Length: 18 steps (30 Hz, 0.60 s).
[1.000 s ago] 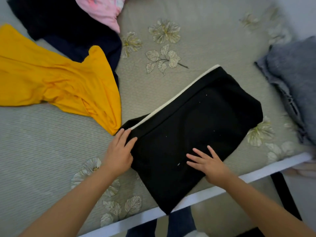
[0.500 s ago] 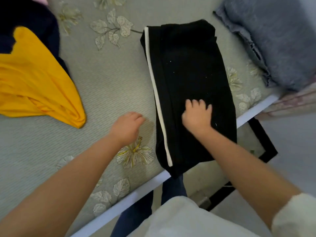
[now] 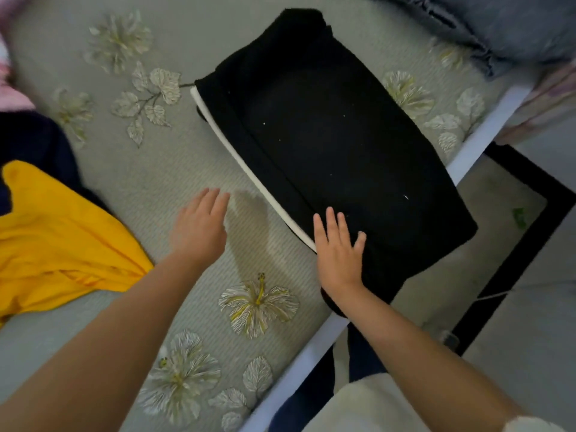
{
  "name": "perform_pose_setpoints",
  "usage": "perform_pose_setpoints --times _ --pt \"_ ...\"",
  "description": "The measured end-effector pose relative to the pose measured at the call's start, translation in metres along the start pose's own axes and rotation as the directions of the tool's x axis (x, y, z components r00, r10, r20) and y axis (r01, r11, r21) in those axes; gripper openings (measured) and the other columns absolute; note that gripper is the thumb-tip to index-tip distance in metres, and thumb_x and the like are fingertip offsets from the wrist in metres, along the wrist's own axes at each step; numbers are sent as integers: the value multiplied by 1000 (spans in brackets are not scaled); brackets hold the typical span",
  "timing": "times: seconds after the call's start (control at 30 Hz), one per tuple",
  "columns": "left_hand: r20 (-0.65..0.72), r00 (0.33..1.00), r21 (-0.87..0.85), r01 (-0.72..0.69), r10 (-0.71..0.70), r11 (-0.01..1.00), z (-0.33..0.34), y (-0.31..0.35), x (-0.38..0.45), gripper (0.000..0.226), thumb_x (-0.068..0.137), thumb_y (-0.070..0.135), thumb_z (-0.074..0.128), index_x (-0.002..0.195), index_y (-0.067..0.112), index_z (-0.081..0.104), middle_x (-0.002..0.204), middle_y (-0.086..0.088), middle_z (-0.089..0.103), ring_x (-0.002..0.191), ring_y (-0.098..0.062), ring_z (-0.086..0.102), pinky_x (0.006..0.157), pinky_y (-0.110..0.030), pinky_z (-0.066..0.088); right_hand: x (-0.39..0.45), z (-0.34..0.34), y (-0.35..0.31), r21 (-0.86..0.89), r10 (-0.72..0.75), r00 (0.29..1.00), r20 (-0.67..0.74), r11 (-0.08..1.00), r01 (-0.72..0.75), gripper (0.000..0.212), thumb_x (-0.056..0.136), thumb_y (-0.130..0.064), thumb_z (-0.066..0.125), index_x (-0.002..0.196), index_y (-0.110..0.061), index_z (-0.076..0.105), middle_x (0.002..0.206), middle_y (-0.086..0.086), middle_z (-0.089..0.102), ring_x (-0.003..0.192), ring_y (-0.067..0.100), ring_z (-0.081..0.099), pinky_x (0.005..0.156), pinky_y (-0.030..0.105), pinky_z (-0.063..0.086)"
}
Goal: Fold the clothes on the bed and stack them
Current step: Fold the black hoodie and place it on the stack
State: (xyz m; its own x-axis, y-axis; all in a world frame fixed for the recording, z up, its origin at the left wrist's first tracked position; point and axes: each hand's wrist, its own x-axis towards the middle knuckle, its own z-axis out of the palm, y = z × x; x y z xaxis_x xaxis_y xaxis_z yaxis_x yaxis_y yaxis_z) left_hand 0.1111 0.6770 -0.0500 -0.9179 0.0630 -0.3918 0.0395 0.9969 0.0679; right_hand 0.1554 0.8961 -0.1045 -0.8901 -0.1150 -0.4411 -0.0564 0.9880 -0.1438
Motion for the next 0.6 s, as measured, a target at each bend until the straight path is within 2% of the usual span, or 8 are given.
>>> perform_pose_setpoints --times 0.07,0.17,0.2,0.3,0.37,0.43,0.5,0.6 --pt "-20 992 43 -120 121 992 3 24 16 71 89 22 54 146 15 13 155 -7 9 143 -23 0 114 -37 3 -4 -15 39 -71 -108 994 14 992 109 79 87 -9 53 147 -15 2 155 9 1 143 24 5 110 52 14" --pt "5 964 130 -263 264 956 11 64 37 83 86 37 55 147 19 2 155 -6 -5 141 -26 -12 111 -37 -10 -10 -37 103 -224 -164 986 -7 962 158 86 60 -1 78 137 -8 39 143 15 39 130 29 41 99 52 36" --pt "28 959 149 -282 281 948 16 76 43 86 86 41 55 147 19 -2 155 -6 -9 141 -28 -14 110 -38 -12 -11 -44 123 -226 -113 993 -10 968 108 84 61 0 77 136 -8 40 142 14 40 129 29 41 99 52 37" --pt "146 947 212 -311 285 926 29 105 54 93 85 50 51 145 17 -11 154 -7 -17 140 -33 -16 113 -42 -9 -8 -56 156 -248 51 998 20 968 -45 73 86 -4 53 146 -12 12 154 9 13 142 24 13 112 45 15" --pt "164 961 219 -257 224 941 35 115 58 95 84 55 48 145 15 -13 153 -7 -18 139 -35 -16 113 -44 -8 0 -56 163 -236 71 997 -37 969 -78 75 78 2 62 143 -5 25 150 18 24 138 33 24 109 50 22" --pt "160 972 232 -204 170 951 38 120 61 91 87 52 45 145 13 -13 154 -7 -17 140 -34 -15 113 -44 -8 6 -54 165 -163 14 997 -79 986 -27 75 65 9 70 134 1 41 140 26 37 129 43 35 103 57 29" --pt "154 977 257 -185 149 949 38 124 63 76 93 39 37 145 13 -11 154 -7 -14 140 -34 -11 114 -42 -6 11 -54 171 -83 -22 999 -49 996 18 73 65 10 72 132 3 43 138 27 39 128 45 35 103 55 29" --pt "159 981 249 -147 109 957 27 132 68 62 97 22 29 146 14 -7 155 -6 -8 142 -31 -5 115 -36 -1 14 -65 183 -24 -136 983 -122 991 134 77 35 15 83 109 11 60 112 31 60 102 48 58 80 57 47"
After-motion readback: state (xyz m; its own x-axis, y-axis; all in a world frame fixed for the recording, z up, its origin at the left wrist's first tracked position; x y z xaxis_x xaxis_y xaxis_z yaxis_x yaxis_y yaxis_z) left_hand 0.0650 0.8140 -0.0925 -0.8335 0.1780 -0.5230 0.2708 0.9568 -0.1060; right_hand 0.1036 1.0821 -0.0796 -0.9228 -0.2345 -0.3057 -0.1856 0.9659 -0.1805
